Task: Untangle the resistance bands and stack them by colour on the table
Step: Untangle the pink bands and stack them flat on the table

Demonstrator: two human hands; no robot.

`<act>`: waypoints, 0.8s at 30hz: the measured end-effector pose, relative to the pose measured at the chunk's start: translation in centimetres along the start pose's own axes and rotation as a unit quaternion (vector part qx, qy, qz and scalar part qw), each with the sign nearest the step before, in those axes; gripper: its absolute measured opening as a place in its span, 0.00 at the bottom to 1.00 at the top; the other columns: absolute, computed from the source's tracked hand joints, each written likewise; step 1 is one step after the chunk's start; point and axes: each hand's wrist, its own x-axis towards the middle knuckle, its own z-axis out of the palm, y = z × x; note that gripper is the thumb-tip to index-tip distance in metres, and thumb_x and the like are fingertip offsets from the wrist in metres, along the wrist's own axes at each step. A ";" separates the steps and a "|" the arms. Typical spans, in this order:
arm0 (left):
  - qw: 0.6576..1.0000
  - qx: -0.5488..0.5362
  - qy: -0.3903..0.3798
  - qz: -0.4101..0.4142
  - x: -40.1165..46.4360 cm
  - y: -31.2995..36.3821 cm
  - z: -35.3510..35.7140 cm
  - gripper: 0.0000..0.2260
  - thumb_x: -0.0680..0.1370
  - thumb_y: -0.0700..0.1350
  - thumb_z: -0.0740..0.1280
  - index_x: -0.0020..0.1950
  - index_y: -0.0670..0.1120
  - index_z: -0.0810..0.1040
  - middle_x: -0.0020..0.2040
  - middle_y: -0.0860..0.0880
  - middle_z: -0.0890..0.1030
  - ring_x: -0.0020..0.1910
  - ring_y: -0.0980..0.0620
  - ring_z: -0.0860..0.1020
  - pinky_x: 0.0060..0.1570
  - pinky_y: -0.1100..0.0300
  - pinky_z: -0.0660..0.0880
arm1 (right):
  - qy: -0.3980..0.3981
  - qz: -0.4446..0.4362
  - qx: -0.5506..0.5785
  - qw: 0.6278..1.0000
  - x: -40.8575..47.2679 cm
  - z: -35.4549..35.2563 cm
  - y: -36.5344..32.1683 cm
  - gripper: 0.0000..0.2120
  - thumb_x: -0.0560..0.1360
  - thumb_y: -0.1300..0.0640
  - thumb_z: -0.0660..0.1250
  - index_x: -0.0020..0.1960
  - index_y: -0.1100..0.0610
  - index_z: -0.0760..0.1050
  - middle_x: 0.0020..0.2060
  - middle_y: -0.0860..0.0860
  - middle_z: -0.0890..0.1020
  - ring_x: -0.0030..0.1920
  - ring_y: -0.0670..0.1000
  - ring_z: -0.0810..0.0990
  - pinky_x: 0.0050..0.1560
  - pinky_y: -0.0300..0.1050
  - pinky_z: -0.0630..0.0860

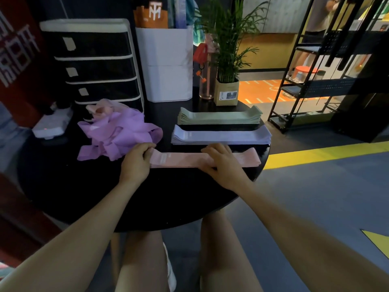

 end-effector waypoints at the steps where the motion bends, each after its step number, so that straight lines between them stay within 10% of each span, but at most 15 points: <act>1: 1.000 0.000 -0.003 -0.003 0.0 -0.1 0.1 0.11 0.79 0.39 0.61 0.59 0.41 0.78 0.58 0.43 0.79 0.56 0.45 0.76 0.52 0.63 0.66 | -0.010 0.003 -0.005 1.000 0.0 0.3 -0.1 0.23 0.75 0.49 0.66 0.67 0.56 0.70 0.64 0.53 0.71 0.65 0.55 0.66 0.66 0.46 0.63; 24: 1.000 0.011 0.005 -0.009 0.1 0.0 0.0 0.10 0.80 0.41 0.58 0.57 0.43 0.76 0.56 0.46 0.79 0.53 0.48 0.75 0.49 0.60 0.67 | -0.031 0.006 -0.055 0.998 0.7 1.1 0.0 0.21 0.79 0.46 0.58 0.70 0.50 0.66 0.71 0.49 0.67 0.71 0.53 0.62 0.72 0.51 0.55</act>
